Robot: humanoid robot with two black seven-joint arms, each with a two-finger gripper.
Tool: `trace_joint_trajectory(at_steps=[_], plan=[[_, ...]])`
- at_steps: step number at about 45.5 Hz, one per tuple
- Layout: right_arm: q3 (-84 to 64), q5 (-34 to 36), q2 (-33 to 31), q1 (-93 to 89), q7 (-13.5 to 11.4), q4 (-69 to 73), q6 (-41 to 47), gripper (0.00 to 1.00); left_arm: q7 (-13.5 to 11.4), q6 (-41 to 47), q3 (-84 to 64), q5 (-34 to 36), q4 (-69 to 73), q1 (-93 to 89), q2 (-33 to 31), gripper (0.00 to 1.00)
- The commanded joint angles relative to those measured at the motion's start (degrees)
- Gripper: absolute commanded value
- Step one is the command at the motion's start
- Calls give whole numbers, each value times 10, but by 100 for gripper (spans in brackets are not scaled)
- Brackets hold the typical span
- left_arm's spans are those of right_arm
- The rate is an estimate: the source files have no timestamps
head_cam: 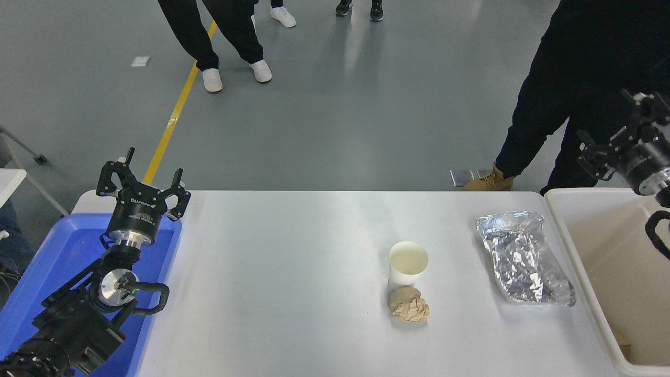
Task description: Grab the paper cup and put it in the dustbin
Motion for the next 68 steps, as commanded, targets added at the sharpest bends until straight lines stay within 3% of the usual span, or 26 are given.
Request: trace_joint_trajectory(at_steps=[1,9,27,46,68], plan=[[-432,-2,48,245,-36,1,4,100,0,0,0,0,-1,-1,0,98],[-559,-1,123,326,-35,8,27,100,0,0,0,0,0,-1,0,98],[-682,-12,263,464,-32,32,271,100,0,0,0,0,-1,0,0,98],[-702,-42,354,559,-36,76,271,100,0,0,0,0,0,-1,-1,98],[-695,-42,365,651,-35,290,271,100,0,0,0,0,-1,-1,-1,98]])
